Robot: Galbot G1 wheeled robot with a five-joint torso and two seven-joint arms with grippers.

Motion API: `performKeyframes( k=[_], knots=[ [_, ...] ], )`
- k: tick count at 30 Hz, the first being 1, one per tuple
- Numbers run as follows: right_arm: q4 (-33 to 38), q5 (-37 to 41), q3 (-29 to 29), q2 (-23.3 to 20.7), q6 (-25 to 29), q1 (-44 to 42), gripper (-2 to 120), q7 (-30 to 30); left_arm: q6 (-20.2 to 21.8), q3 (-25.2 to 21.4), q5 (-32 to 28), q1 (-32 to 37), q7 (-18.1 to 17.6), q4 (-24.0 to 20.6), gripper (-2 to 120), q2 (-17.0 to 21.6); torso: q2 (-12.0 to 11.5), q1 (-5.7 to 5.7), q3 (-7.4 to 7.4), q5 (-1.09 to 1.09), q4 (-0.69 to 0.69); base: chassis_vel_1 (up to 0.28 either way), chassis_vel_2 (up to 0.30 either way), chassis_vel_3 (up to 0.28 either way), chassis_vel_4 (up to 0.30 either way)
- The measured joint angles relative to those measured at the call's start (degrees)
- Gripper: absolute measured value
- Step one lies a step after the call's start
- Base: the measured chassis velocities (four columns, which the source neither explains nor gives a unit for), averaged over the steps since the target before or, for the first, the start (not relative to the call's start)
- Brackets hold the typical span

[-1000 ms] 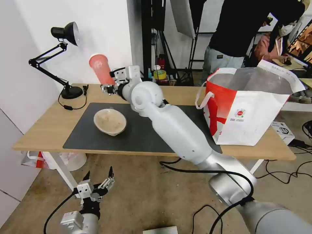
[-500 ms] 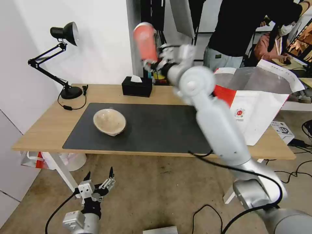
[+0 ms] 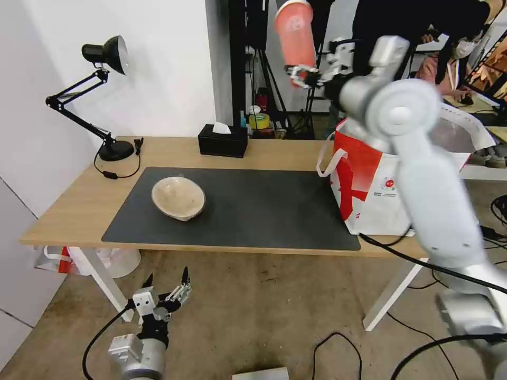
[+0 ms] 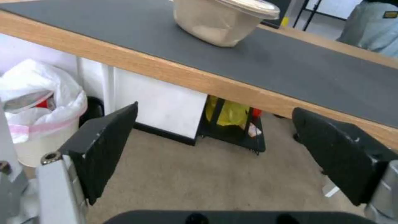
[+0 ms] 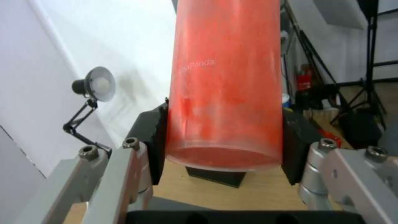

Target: Pick up the trash from the table and place it into the takeout bag.

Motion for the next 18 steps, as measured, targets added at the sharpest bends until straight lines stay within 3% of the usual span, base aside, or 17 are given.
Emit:
performKeyframes(
  k=[11,18],
  knots=[
    [4.56,5.99,6.01,-10.52,0.02,-3.35,50,2.45,-0.59,1.85,1.01,0.9,0.02,-0.16,100,0.29,0.0,0.0,0.0,-0.01,0.01,0.0,0.0,0.0,0.0],
    [7.43,8.39,14.35,-19.59,0.34,-12.9,50,1.85,-1.61,2.62,1.96,1.96,0.09,-1.31,100,0.36,0.01,-0.01,-0.01,0.01,-0.02,0.0,0.0,0.0,0.0]
  ],
)
